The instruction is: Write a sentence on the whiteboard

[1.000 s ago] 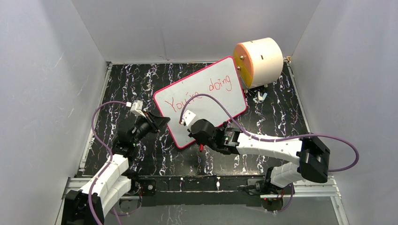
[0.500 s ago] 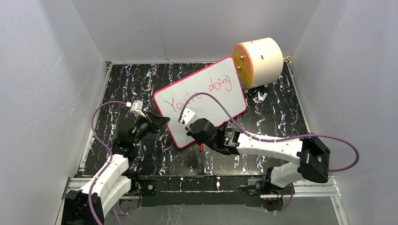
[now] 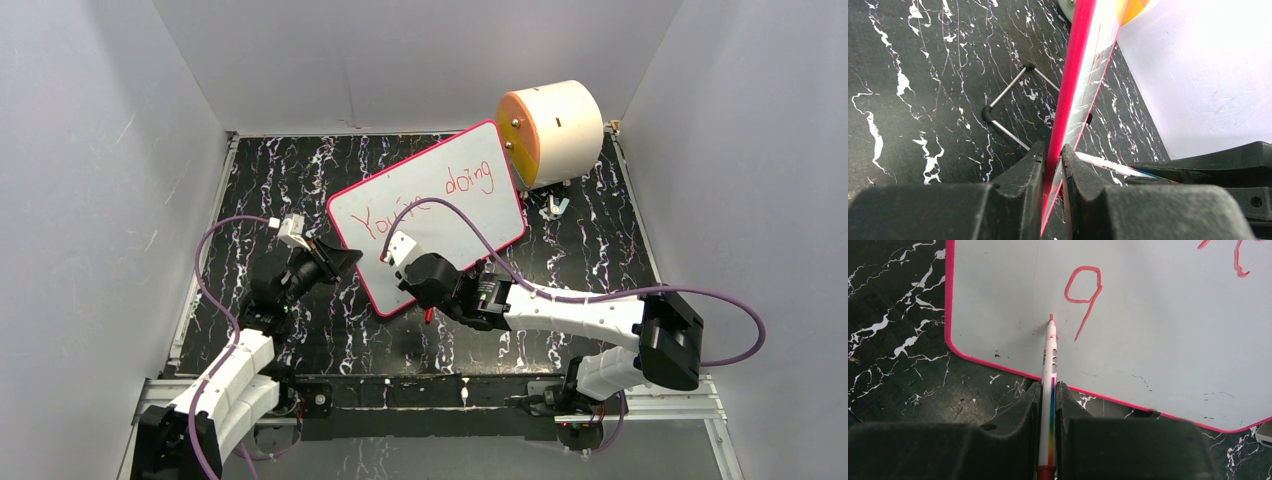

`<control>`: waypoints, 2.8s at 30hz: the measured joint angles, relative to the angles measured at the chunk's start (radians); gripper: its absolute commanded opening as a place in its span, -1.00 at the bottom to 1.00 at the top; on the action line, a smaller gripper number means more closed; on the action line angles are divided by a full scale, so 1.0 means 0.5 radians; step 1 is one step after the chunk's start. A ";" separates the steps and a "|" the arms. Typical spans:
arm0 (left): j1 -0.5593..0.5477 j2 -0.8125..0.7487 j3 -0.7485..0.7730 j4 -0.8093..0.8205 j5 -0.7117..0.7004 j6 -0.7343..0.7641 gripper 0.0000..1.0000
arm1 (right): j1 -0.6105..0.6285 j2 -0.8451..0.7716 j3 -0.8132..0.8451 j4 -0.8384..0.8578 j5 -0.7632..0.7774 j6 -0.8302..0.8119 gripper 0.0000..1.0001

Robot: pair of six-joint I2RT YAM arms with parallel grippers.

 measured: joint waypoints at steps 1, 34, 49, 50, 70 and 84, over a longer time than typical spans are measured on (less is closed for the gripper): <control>0.000 0.000 0.000 0.000 0.001 -0.001 -1.00 | 0.000 0.000 0.000 -0.012 0.000 0.004 -1.00; 0.000 0.000 0.005 -0.014 -0.002 -0.004 -1.00 | -0.005 0.000 -0.046 -0.103 0.088 0.034 -1.00; 0.000 0.000 0.005 -0.016 -0.004 -0.005 -1.00 | -0.016 -0.020 -0.070 -0.053 0.160 0.031 -1.00; 0.000 0.000 0.005 -0.016 -0.004 -0.005 -1.00 | -0.018 -0.023 -0.070 -0.049 0.166 0.030 -1.00; 0.000 0.006 0.007 -0.012 0.000 -0.014 -1.00 | -0.097 -0.228 -0.138 0.204 0.159 -0.051 -1.00; 0.000 0.018 0.011 -0.005 0.003 -0.019 -1.00 | -0.157 -0.146 -0.150 0.363 0.119 -0.120 -1.00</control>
